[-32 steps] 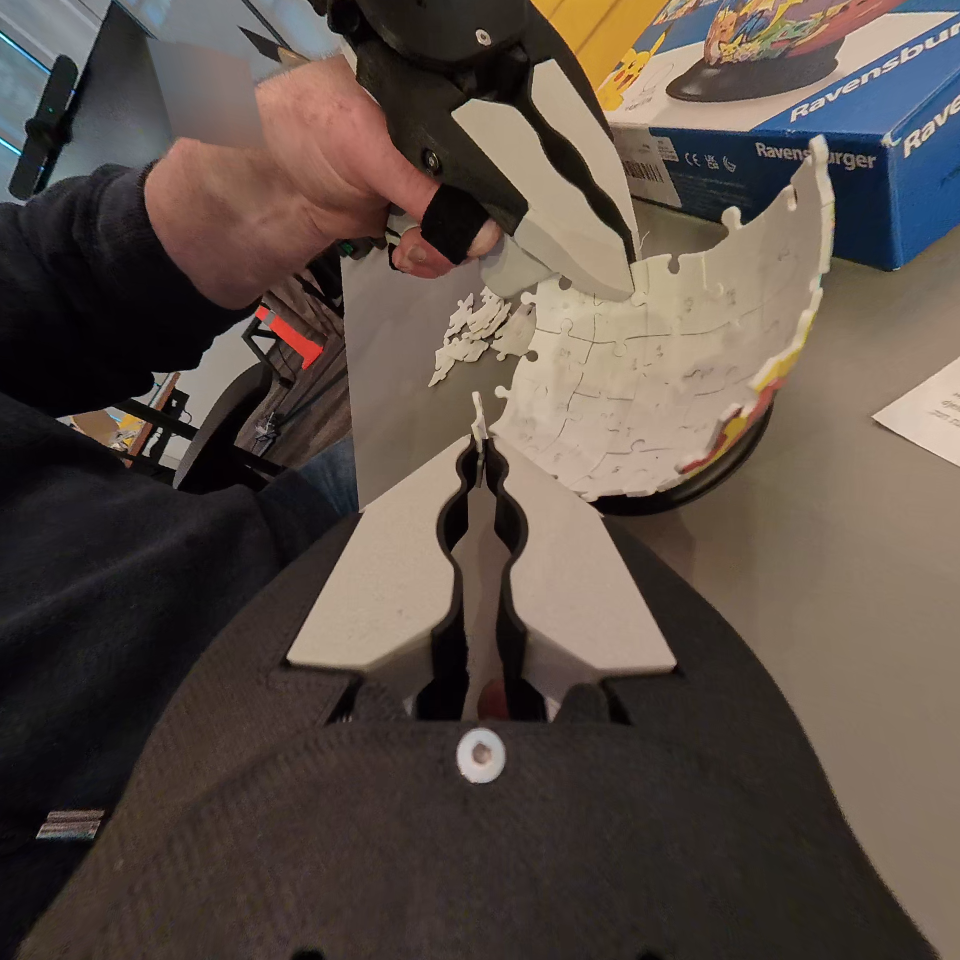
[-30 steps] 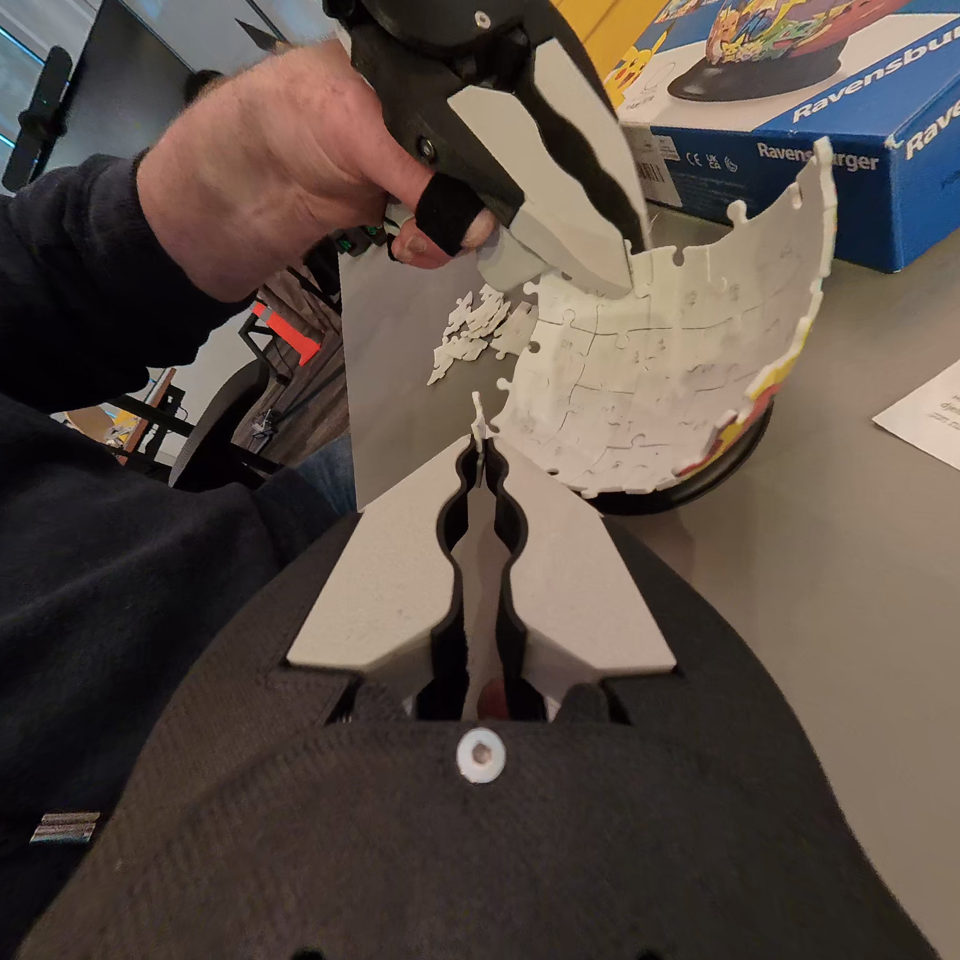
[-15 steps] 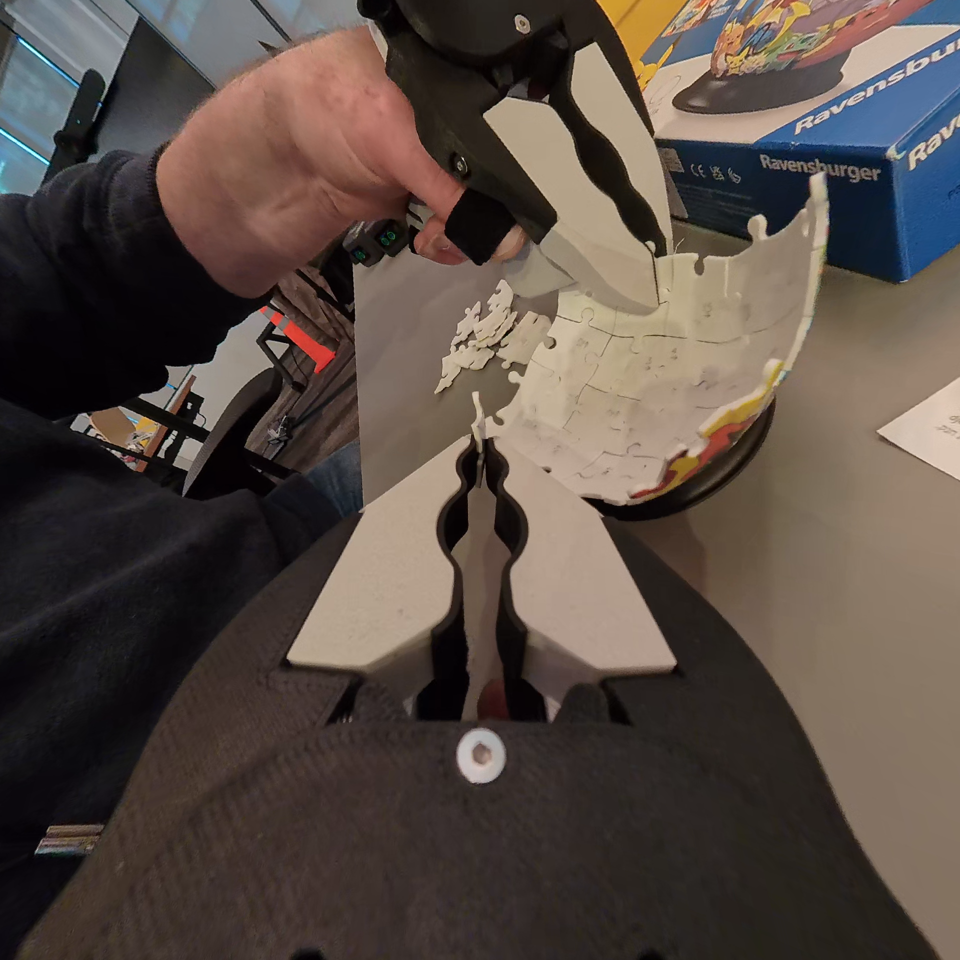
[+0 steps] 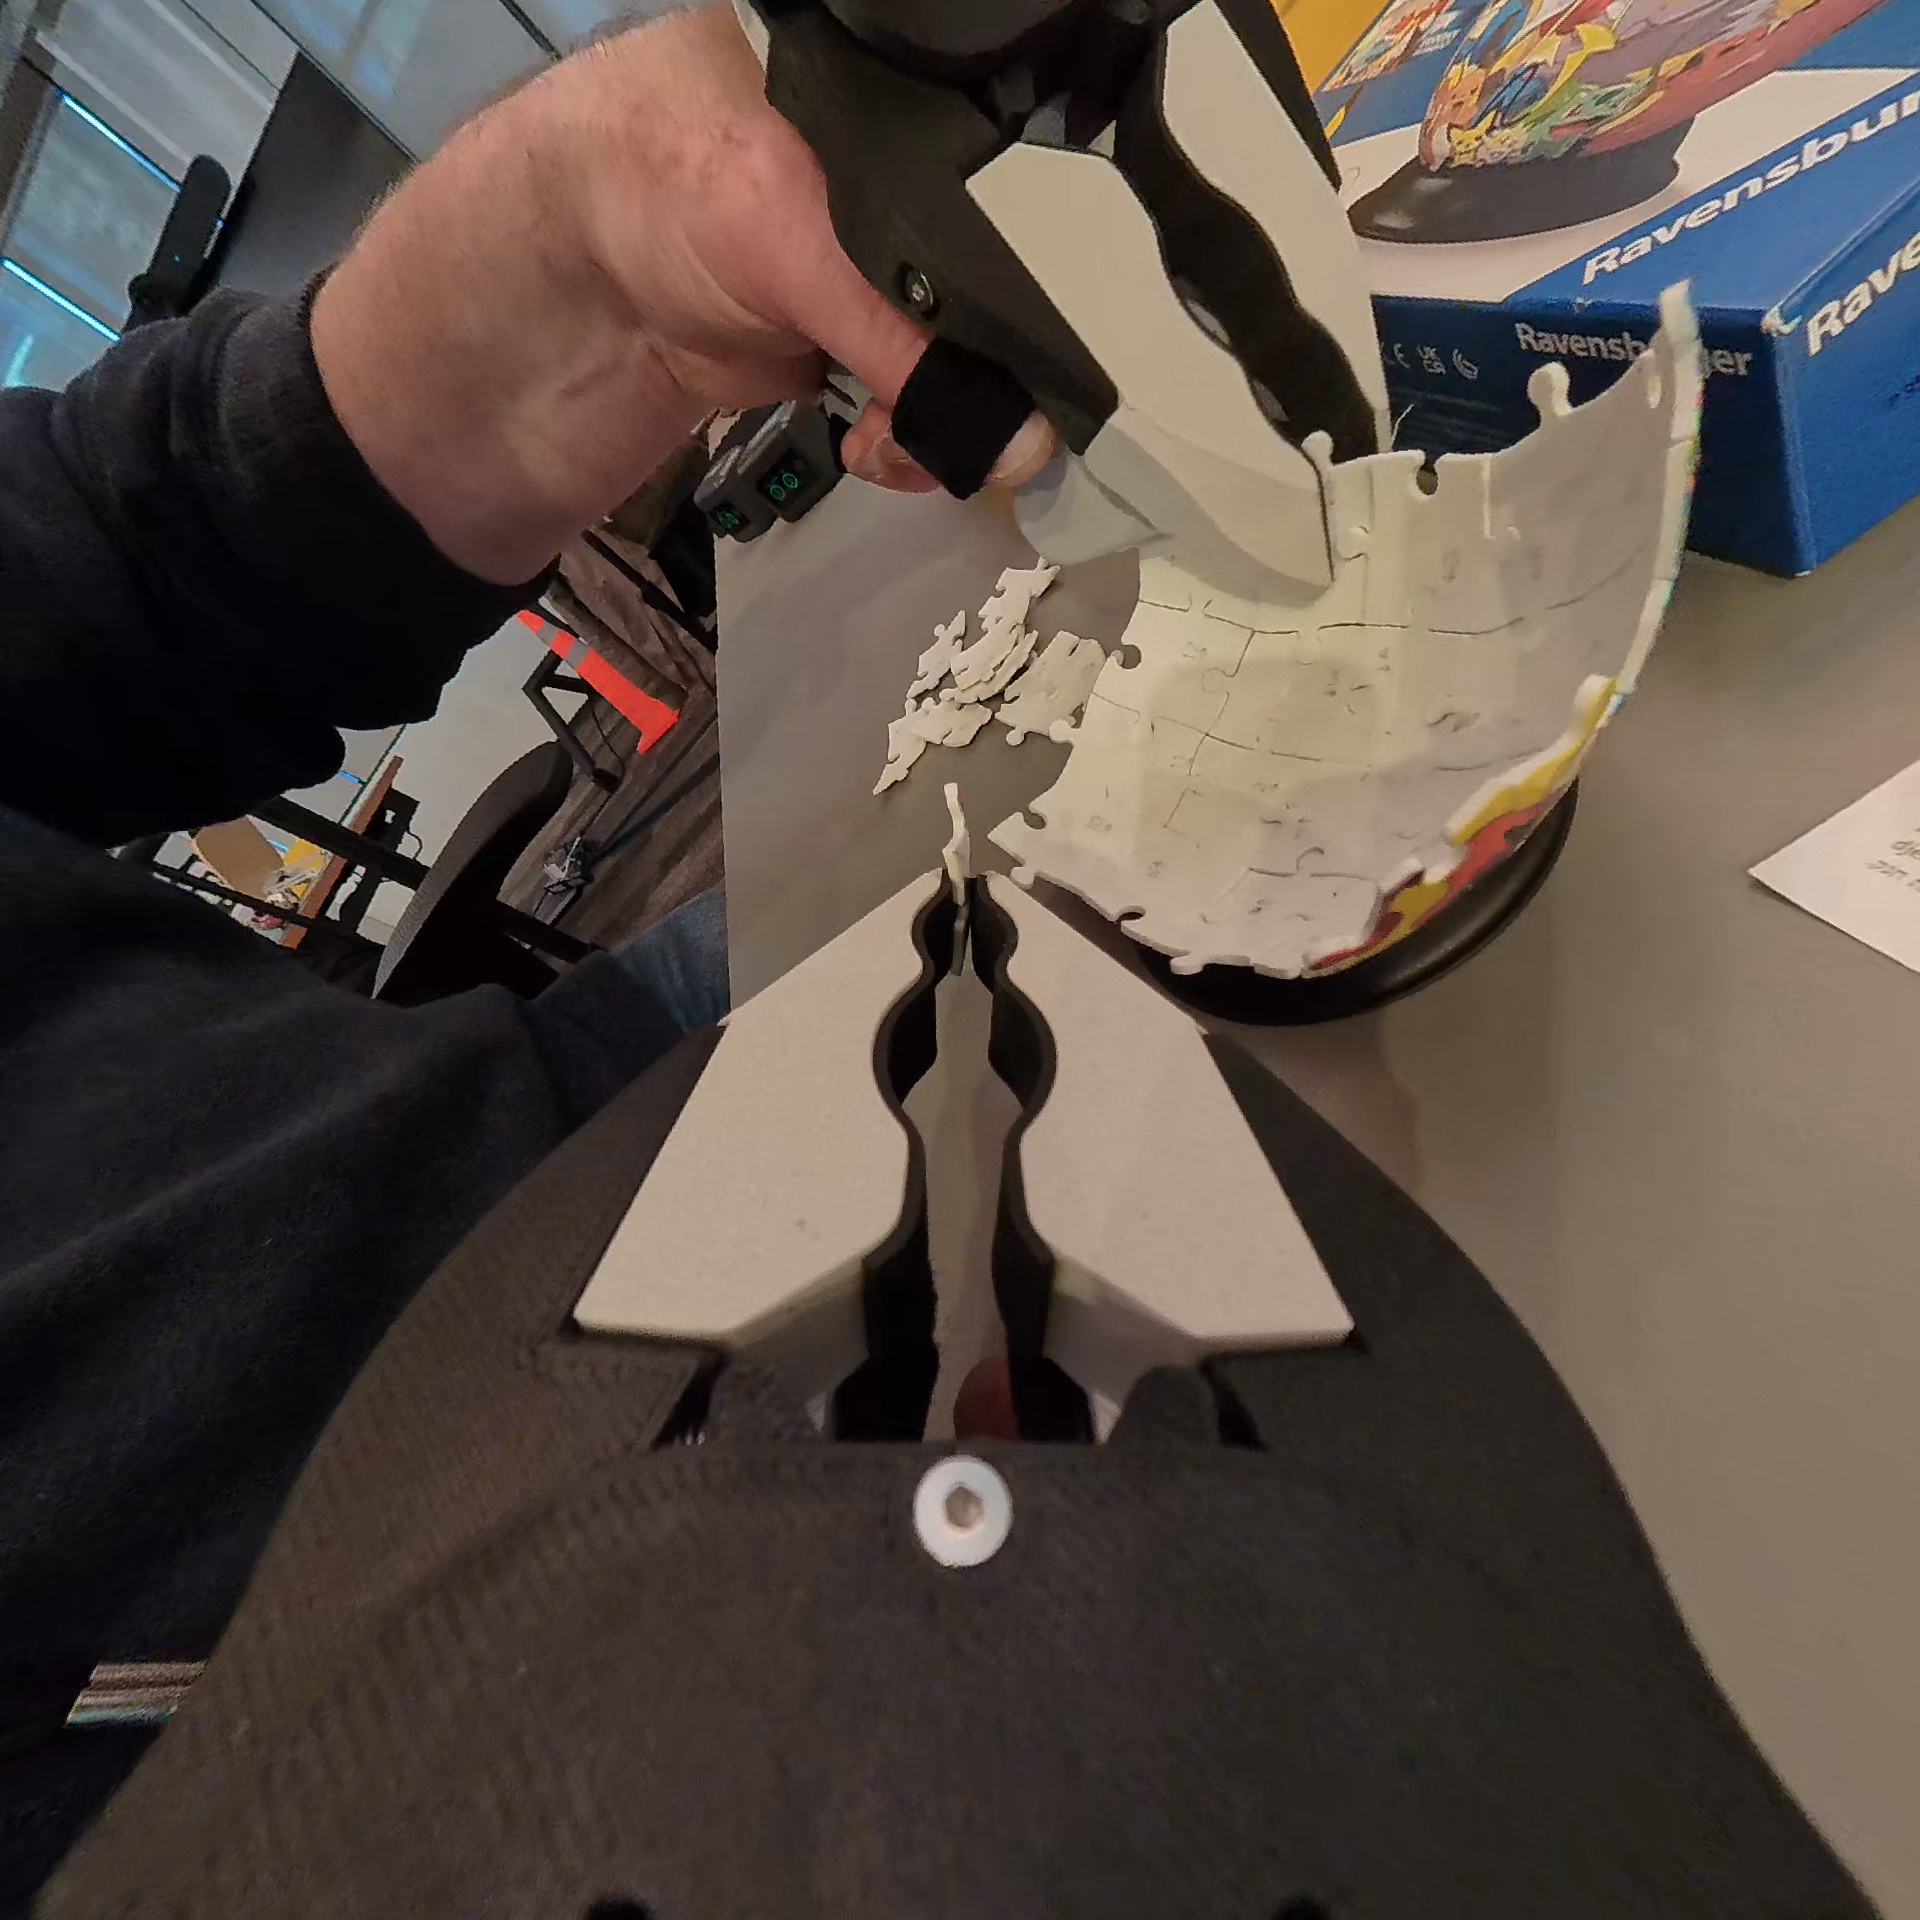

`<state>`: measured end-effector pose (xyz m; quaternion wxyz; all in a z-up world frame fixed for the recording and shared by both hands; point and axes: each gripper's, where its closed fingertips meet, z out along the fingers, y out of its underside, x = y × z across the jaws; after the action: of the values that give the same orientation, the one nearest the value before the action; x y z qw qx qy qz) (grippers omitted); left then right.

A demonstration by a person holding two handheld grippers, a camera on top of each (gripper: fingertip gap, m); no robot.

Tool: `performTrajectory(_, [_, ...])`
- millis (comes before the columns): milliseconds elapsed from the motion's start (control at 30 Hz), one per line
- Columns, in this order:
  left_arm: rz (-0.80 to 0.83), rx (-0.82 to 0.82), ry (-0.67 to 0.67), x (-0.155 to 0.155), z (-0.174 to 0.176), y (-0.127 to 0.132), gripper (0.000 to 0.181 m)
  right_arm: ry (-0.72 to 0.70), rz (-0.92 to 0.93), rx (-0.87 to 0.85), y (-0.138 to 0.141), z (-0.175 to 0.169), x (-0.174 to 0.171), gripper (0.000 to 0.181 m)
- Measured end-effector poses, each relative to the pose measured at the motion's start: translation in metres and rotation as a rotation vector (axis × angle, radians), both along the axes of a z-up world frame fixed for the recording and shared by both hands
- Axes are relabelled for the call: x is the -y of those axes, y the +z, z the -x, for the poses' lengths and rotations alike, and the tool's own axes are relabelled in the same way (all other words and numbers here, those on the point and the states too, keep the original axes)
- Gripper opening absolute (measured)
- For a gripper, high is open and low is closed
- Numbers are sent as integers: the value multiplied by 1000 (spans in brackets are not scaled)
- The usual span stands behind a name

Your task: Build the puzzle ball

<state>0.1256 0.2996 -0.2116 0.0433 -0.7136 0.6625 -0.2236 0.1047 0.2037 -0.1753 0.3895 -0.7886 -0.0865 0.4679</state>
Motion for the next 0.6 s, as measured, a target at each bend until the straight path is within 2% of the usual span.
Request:
performTrajectory(167, [-19,1,-30,1,-6,-2,22,1,1,1,0,0,-1,1])
performTrajectory(400, [4,7,-44,4,-9,0,5,0,0,-2,0,-1,-1,1])
performTrajectory(600, [6,16,-42,1,-10,4,3,2,-2,-9,1,-1,-1,1])
